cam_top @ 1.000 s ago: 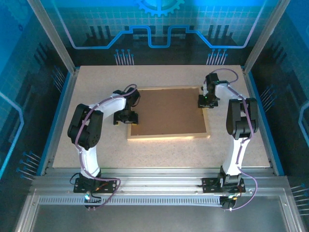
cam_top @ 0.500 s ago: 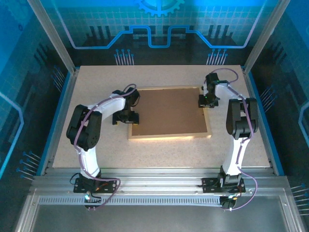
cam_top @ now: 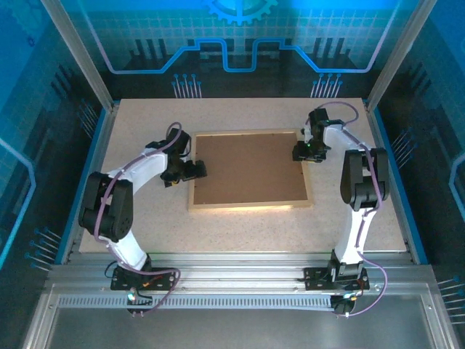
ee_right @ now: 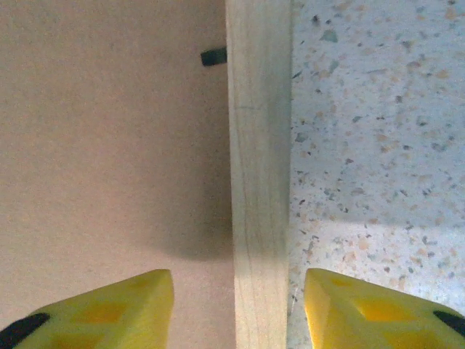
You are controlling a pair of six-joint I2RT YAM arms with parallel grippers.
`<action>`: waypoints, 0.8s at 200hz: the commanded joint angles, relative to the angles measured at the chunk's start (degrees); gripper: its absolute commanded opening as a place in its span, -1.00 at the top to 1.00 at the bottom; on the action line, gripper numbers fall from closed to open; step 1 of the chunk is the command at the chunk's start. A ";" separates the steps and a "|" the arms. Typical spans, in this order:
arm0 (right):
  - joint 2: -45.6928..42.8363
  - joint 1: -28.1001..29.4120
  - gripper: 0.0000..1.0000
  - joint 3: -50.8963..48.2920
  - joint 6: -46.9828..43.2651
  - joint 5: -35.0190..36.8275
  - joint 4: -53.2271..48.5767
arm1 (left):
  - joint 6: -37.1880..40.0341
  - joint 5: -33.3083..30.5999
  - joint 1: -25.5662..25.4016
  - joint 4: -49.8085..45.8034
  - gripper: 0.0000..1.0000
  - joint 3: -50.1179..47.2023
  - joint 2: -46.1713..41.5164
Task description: Put the photo into the frame
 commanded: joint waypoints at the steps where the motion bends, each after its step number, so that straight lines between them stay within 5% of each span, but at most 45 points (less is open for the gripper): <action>1: -4.48 -0.86 -0.20 -0.53 0.50 -1.73 -0.57 | -1.72 2.93 0.31 3.28 -0.98 -3.40 -1.75; 39: -3.17 -1.67 -0.45 -3.47 0.17 -10.13 3.86 | -6.10 12.67 -1.18 13.30 -0.98 -12.00 -4.42; 117: 0.92 -1.23 -0.60 -2.83 0.90 -9.42 5.83 | -10.30 12.75 -7.93 15.22 -0.98 -17.33 -8.76; 160: 4.82 0.69 -0.60 1.86 1.42 -15.65 7.98 | -14.01 15.02 -13.41 16.35 -0.98 -17.49 -9.59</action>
